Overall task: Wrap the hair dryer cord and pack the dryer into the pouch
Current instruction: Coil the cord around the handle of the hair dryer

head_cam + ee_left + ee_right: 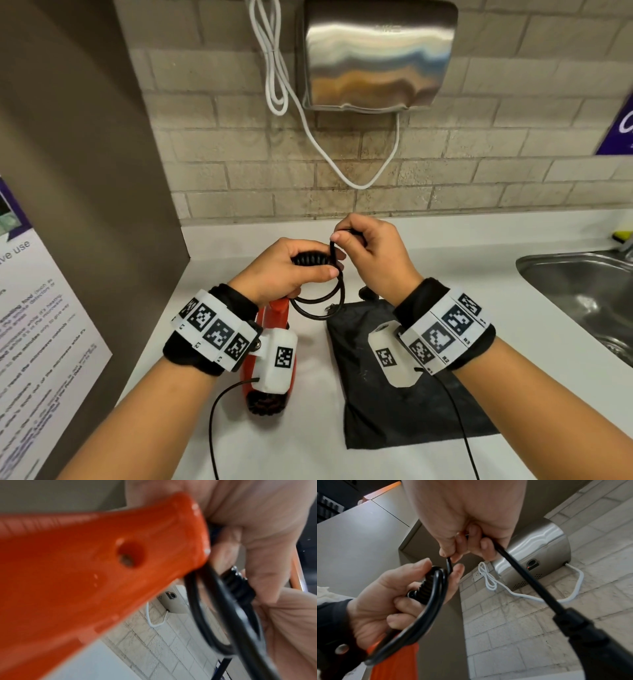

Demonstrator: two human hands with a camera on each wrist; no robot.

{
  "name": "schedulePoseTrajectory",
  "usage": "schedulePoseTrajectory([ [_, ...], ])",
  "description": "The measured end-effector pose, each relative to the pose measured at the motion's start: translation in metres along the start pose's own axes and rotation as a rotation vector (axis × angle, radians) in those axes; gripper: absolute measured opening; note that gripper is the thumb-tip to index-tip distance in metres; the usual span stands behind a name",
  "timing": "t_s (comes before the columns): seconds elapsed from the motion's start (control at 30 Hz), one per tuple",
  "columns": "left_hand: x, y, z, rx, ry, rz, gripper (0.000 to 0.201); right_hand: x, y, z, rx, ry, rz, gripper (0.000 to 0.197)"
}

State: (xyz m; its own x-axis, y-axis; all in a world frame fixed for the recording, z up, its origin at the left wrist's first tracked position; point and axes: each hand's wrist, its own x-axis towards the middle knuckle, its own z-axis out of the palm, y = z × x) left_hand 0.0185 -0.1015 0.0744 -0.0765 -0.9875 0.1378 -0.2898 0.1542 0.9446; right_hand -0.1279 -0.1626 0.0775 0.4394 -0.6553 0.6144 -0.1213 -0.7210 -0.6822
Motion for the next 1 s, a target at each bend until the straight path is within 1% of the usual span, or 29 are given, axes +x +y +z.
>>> schedulePoseTrajectory([
  [0.07,0.001,-0.003,0.000,-0.024,0.059,0.009,0.017,-0.001,0.001,-0.003,0.014,-0.002,-0.008,0.015],
  [0.13,0.002,-0.006,-0.002,-0.067,0.147,0.001,0.014,-0.004,0.006,-0.007,0.027,-0.017,0.009,0.013],
  [0.2,0.002,-0.007,-0.007,-0.123,0.239,-0.007,0.012,-0.008,0.017,-0.009,0.049,-0.060,0.055,0.010],
  [0.27,0.002,-0.008,-0.013,-0.171,0.313,-0.020,0.015,-0.016,0.035,-0.011,0.033,-0.124,0.116,0.013],
  [0.33,0.002,-0.008,-0.020,-0.206,0.369,-0.041,0.016,-0.027,0.056,-0.013,-0.048,-0.224,0.182,0.019],
  [0.4,0.001,-0.009,-0.027,-0.234,0.399,-0.058,0.013,-0.038,0.076,-0.013,-0.163,-0.329,0.254,0.019],
  [0.5,0.001,-0.010,-0.029,-0.251,0.406,-0.057,0.011,-0.048,0.095,-0.009,-0.349,-0.382,0.262,0.015],
  [0.57,0.003,-0.011,-0.026,-0.231,0.399,-0.044,0.014,-0.045,0.095,-0.006,-0.406,-0.344,0.234,0.016],
  [0.67,0.006,-0.013,-0.024,-0.237,0.396,-0.022,0.018,-0.034,0.083,-0.004,-0.283,-0.218,0.267,0.015],
  [0.73,0.007,-0.014,-0.023,-0.253,0.400,-0.011,0.018,-0.025,0.073,-0.002,-0.182,-0.104,0.265,0.021],
  [0.8,0.008,-0.014,-0.023,-0.254,0.402,-0.001,0.017,-0.020,0.059,0.001,-0.058,0.031,0.215,0.032],
  [0.87,0.008,-0.014,-0.022,-0.253,0.419,0.010,0.015,-0.016,0.042,0.003,0.058,0.136,0.153,0.033],
  [0.93,0.009,-0.014,-0.022,-0.257,0.439,0.014,0.014,-0.014,0.025,0.007,0.124,0.188,0.064,0.030],
  [1.0,0.009,-0.014,-0.021,-0.257,0.446,0.014,0.013,-0.015,0.010,0.012,0.177,0.192,-0.021,0.026],
])
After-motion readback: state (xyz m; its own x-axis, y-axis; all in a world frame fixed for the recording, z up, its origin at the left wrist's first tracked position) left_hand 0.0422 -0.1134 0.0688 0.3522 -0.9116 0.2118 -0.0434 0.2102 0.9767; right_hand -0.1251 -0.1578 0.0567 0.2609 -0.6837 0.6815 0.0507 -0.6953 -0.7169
